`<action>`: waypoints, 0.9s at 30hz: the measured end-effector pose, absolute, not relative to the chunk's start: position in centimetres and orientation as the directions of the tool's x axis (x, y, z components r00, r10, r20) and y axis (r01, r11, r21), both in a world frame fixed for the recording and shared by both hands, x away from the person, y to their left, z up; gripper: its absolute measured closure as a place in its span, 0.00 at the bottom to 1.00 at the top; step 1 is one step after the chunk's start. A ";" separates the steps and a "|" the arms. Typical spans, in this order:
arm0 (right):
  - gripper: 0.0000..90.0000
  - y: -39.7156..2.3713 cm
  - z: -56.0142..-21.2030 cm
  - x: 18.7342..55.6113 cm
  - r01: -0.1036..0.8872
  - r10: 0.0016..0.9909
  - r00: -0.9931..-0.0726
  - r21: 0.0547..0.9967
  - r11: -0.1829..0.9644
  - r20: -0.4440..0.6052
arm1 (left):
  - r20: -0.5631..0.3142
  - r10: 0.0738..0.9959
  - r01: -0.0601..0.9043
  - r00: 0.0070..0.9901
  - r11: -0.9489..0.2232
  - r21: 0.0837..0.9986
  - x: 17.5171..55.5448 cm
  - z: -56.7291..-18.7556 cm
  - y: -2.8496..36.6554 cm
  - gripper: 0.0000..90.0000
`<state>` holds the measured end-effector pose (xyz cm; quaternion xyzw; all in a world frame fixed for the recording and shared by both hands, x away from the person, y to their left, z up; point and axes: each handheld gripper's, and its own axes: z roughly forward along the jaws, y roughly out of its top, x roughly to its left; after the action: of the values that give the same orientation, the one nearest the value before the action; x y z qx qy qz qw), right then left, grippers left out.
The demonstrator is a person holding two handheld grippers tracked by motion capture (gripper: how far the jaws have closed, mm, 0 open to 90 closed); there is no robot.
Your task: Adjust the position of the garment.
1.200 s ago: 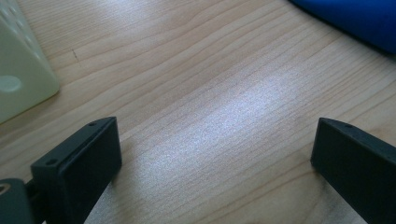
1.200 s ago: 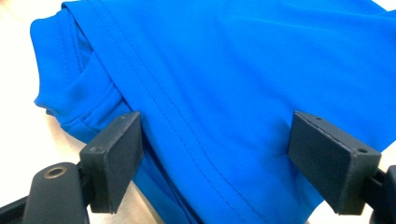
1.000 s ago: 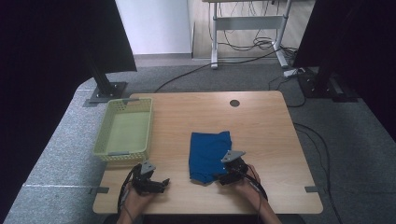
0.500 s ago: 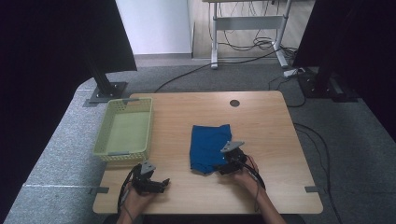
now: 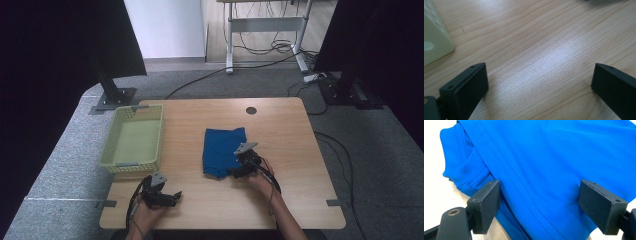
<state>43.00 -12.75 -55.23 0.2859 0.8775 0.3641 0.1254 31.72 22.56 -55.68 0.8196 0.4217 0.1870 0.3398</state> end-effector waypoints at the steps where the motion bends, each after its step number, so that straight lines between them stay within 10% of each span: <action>1: 0.20 -12.7 -55.2 43.0 0.410 0.593 -0.805 0.711 0.571 -0.012 | 0.020 0.818 0.564 0.575 -0.413 0.715 31.7 -55.7 22.6 0.01; 27: 0.13 -13.9 -54.3 42.5 0.392 0.589 -0.808 0.757 0.522 0.012 | 0.020 0.820 0.565 0.572 -0.412 0.715 31.8 -55.7 22.6 0.01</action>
<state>42.54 -13.85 -54.33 0.2842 0.8635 0.3978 0.1238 31.84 22.58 -55.68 0.8190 0.4226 0.1877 0.3398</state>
